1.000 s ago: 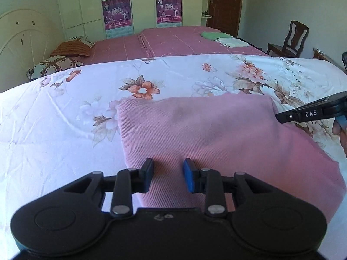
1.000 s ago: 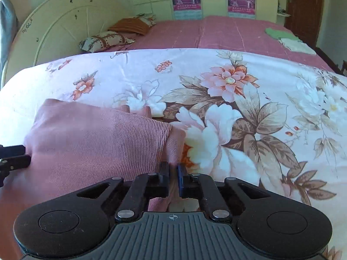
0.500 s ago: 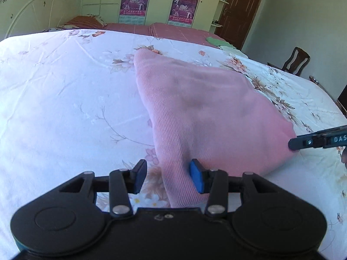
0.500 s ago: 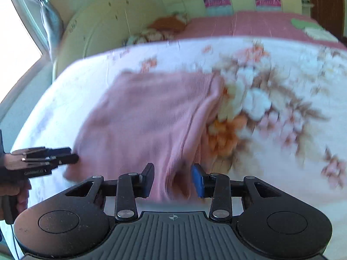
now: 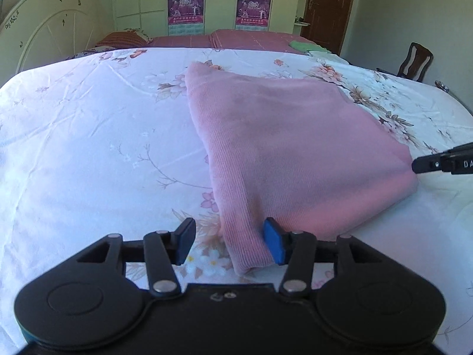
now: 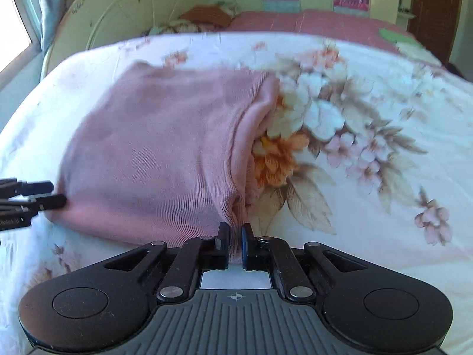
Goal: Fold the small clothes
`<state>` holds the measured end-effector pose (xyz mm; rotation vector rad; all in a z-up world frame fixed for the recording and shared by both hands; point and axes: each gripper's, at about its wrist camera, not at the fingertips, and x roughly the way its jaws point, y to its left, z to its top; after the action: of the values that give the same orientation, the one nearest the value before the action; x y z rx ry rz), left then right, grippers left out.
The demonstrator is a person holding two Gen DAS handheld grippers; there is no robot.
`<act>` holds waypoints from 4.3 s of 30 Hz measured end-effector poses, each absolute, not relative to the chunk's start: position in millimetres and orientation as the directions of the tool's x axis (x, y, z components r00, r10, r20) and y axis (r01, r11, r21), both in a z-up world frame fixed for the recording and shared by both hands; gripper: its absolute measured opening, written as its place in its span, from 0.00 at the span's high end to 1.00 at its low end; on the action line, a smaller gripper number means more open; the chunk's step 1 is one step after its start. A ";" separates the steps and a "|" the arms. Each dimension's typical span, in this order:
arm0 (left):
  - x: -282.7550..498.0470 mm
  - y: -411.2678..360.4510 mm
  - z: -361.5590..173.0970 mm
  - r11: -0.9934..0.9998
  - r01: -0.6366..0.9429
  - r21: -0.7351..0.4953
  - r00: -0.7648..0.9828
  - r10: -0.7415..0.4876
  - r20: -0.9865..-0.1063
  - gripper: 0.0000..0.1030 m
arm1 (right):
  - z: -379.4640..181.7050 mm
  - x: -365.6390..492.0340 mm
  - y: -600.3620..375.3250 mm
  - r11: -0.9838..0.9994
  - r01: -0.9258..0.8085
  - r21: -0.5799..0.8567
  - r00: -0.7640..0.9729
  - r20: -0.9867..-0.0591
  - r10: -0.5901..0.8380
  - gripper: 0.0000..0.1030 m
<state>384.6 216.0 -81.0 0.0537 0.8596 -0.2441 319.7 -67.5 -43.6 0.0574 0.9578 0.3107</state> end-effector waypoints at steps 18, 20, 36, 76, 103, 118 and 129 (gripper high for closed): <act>384.1 210.9 -98.5 0.982 0.179 -0.051 0.631 -0.155 -0.760 0.45 | -66.6 329.1 -52.3 0.965 -0.237 0.113 0.547 -0.805 0.229 0.95; 383.0 208.4 -98.4 0.984 0.172 -0.040 0.636 -0.142 -0.759 0.44 | -65.4 328.6 -52.6 0.965 -0.234 0.119 0.544 -0.807 0.231 0.95; 362.7 196.2 -75.8 0.994 0.104 -0.026 0.666 -0.089 -0.741 0.40 | -57.8 320.6 -50.3 0.965 -0.242 0.106 0.555 -0.801 0.227 0.95; 38.8 97.6 63.9 1.000 0.017 0.017 0.912 -0.009 -0.410 0.00 | 84.1 -37.3 -101.3 0.985 -0.109 0.132 0.847 -0.506 0.162 0.00; 11.7 91.7 73.9 0.999 0.043 0.015 0.921 -0.034 -0.388 0.00 | 102.5 -59.3 -110.2 0.987 -0.111 0.113 0.869 -0.471 0.152 0.00; 12.8 91.9 79.1 0.999 0.047 0.015 0.922 -0.038 -0.385 0.00 | 107.2 -58.9 -115.4 0.988 -0.112 0.107 0.872 -0.466 0.150 0.00; 15.3 92.7 80.8 0.999 0.050 0.012 0.923 -0.041 -0.384 0.00 | 108.3 -57.4 -113.8 0.988 -0.115 0.108 0.872 -0.465 0.152 0.00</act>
<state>15.3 92.7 80.8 0.0216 0.3934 -0.0469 -57.4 -113.8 108.3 0.0775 0.4921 0.1397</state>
